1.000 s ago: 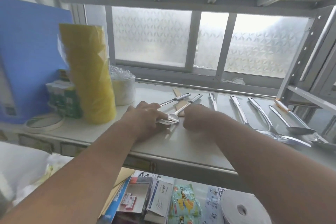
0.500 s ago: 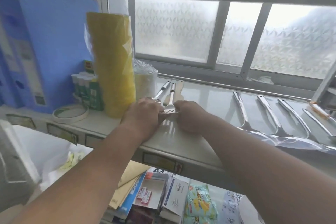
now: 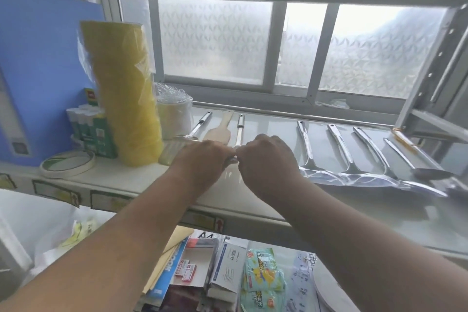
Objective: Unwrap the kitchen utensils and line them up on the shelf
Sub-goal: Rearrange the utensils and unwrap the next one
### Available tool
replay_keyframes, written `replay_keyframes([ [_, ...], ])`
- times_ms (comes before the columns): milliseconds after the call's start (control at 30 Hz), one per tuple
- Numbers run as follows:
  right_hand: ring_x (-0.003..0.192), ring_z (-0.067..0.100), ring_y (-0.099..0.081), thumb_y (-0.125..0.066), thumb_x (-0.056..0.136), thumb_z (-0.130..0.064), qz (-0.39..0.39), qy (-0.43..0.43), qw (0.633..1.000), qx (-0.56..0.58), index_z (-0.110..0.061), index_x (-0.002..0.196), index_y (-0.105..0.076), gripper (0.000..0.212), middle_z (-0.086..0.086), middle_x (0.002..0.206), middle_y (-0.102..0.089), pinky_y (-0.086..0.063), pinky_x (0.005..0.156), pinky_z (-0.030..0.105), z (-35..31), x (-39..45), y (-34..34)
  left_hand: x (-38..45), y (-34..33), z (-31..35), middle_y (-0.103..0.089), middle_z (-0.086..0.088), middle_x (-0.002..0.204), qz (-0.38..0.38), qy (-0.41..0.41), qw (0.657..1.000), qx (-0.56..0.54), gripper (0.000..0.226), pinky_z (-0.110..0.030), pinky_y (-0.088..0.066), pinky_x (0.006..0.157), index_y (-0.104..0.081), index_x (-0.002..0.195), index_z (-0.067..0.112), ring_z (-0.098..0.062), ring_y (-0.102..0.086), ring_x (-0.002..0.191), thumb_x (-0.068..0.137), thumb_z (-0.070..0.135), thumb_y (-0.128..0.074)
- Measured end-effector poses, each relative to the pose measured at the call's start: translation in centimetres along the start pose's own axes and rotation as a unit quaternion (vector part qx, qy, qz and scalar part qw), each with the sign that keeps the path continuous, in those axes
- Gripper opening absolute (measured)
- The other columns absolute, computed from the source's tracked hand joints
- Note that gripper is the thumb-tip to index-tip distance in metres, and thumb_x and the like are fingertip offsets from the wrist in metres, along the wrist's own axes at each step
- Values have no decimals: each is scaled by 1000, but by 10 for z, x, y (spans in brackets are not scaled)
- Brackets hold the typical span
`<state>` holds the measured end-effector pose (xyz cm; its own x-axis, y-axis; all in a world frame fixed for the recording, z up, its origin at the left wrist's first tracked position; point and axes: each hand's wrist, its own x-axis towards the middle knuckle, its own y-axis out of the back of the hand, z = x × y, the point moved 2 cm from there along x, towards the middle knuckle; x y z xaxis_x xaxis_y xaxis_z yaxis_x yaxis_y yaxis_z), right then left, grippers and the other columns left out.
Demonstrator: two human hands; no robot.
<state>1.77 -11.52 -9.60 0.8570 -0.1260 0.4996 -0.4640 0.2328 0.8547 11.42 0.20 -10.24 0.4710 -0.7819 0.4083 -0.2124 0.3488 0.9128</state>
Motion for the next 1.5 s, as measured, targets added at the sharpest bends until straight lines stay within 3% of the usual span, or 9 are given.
replay_keyframes([
  [100, 86, 26, -58, -53, 81, -9, -3, 0, 999, -35, -24, 83, -70, 23, -2, 75, -67, -42, 85, 38, 14, -21, 8, 8, -5, 23, -76, 1, 114, -37, -15, 999, 14, 30, -43, -59, 87, -74, 122, 35, -31, -73, 108, 113, 43, -46],
  [333, 60, 28, -53, -68, 62, -1, 33, -34, 998, -46, -23, 59, -60, 24, -2, 49, -53, -43, 74, 39, 39, -50, 17, 23, -12, 53, -78, -1, 119, -72, -35, 997, -14, 27, -39, -56, 88, -74, 119, 40, -31, -72, 112, 108, 46, -50],
  [433, 75, 27, -61, -65, 79, -21, 31, -32, 999, -25, -22, 69, -69, 11, 0, 59, -62, -43, 91, 45, 51, -59, 13, 23, -22, 49, -78, 4, 99, -83, -7, 988, -126, 24, -42, -59, 85, -73, 96, 41, -25, -73, 101, 94, 56, -55],
  [500, 94, 21, -63, -53, 88, -36, 14, -48, 999, -2, -25, 83, -76, 26, -2, 75, -70, -30, 105, 42, 57, -65, 9, 19, -25, 43, -77, 8, 88, -76, 1, 972, -220, 33, -44, -59, 84, -73, 90, 42, -18, -73, 92, 87, 70, -56],
  [633, 112, 13, -56, -42, 89, -54, 20, -80, 995, 54, -32, 99, -78, 43, -7, 93, -73, -17, 110, 38, 62, -73, 8, 9, -24, 43, -77, 24, 114, -79, 5, 955, -285, 48, -32, -54, 102, -68, 126, 57, 5, -68, 111, 81, 75, -64],
  [733, 112, 12, -57, -39, 91, -62, 31, -86, 994, 65, -33, 103, -77, 50, -8, 96, -74, -20, 110, 40, 60, -75, 8, 7, -24, 45, -74, 23, 127, -93, 8, 952, -290, 56, -37, -51, 111, -66, 134, 57, 4, -65, 122, 80, 71, -62],
  [833, 111, 11, -57, -37, 96, -60, 33, -87, 993, 66, -32, 103, -77, 50, -10, 98, -76, -19, 107, 40, 58, -77, 9, 6, -22, 42, -70, 26, 128, -103, 22, 934, -341, 55, -39, -48, 114, -67, 135, 51, 8, -61, 123, 81, 59, -64],
  [1000, 109, 12, -56, -32, 100, -55, 22, -96, 993, 67, -32, 102, -75, 49, -11, 96, -74, -22, 104, 41, 59, -76, 8, 10, -26, 38, -77, 20, 120, -108, 33, 914, -390, 48, -46, -50, 111, -79, 118, 41, -1, -68, 117, 85, 67, -56],
  [1500, 106, 17, -56, -39, 100, -49, 35, -118, 989, 79, -28, 100, -73, 39, -8, 91, -73, -25, 101, 43, 61, -77, 6, 14, -41, 31, -72, 28, 128, -97, 53, 927, -359, 51, -44, -47, 116, -75, 125, 48, 3, -62, 126, 88, 76, -54],
])
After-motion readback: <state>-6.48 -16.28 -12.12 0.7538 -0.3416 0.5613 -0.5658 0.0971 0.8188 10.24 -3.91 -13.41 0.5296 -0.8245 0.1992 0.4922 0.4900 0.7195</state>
